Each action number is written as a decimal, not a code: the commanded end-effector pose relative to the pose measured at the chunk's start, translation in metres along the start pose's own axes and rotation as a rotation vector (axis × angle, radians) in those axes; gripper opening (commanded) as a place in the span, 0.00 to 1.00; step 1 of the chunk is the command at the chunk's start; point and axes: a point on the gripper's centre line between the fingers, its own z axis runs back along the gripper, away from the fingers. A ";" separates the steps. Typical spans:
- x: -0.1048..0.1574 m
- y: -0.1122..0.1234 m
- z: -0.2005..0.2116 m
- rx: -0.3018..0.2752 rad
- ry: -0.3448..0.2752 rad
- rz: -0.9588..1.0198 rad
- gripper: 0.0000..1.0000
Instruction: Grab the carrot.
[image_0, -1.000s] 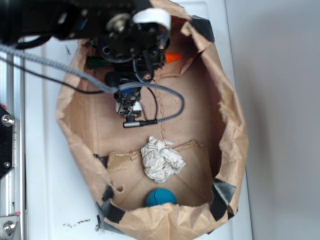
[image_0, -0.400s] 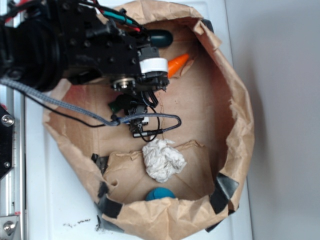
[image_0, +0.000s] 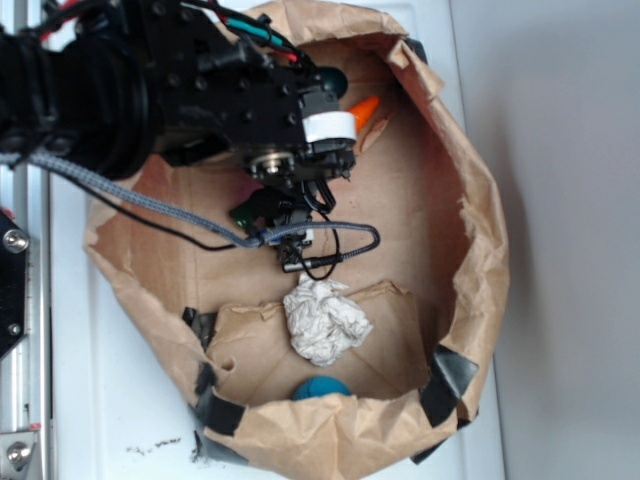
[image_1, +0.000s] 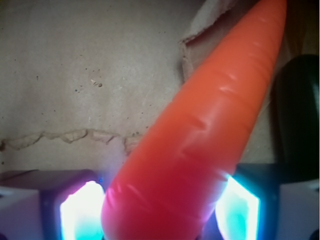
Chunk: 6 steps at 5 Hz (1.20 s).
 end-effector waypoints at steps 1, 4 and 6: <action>0.015 0.004 0.038 -0.042 -0.059 0.008 0.00; 0.014 0.000 0.139 -0.163 -0.052 0.081 0.00; 0.007 -0.020 0.168 -0.138 -0.135 0.061 0.00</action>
